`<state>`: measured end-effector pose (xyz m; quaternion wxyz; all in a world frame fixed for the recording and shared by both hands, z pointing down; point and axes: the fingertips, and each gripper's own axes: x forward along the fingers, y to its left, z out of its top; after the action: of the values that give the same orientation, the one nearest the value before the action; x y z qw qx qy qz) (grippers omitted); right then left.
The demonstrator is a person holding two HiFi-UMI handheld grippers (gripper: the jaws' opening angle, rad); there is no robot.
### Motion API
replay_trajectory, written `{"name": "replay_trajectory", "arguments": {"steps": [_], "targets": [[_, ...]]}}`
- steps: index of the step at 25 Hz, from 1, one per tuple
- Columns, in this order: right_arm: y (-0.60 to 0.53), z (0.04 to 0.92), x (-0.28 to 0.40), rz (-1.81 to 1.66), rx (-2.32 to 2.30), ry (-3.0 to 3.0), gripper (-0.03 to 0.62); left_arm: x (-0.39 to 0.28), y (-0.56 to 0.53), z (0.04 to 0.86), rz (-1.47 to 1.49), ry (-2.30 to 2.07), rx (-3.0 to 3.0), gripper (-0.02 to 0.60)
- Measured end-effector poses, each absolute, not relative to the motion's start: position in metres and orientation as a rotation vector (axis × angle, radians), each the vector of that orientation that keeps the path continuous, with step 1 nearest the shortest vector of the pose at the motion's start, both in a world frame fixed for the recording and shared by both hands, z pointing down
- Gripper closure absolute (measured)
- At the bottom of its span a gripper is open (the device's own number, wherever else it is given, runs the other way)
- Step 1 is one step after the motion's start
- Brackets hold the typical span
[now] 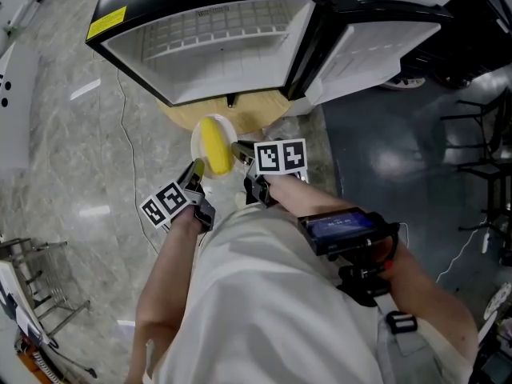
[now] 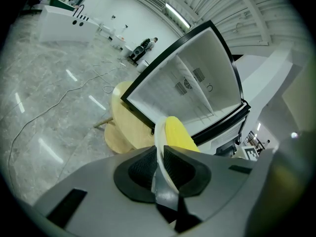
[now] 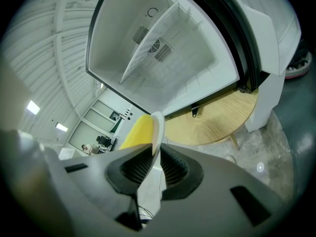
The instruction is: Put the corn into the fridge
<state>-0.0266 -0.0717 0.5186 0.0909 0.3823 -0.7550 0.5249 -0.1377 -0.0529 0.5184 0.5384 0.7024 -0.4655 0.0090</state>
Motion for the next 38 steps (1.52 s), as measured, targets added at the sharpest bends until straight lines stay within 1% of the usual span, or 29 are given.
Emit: {"name": "replay_trajectory", "arguments": {"steps": [16, 22, 38], "targets": [[-0.129, 0.524, -0.028, 1.552, 1.109, -2.234, 0.540, -0.138, -0.109, 0.524, 0.040, -1.112, 1.666, 0.532], [-0.149, 0.543, -0.024, 1.558, 1.077, -2.226, 0.540, -0.133, -0.129, 0.543, 0.051, -1.119, 1.644, 0.532], [-0.180, 0.563, -0.020, 1.523, 1.055, -2.194, 0.540, -0.130, -0.158, 0.557, 0.065, -1.124, 1.641, 0.532]]}}
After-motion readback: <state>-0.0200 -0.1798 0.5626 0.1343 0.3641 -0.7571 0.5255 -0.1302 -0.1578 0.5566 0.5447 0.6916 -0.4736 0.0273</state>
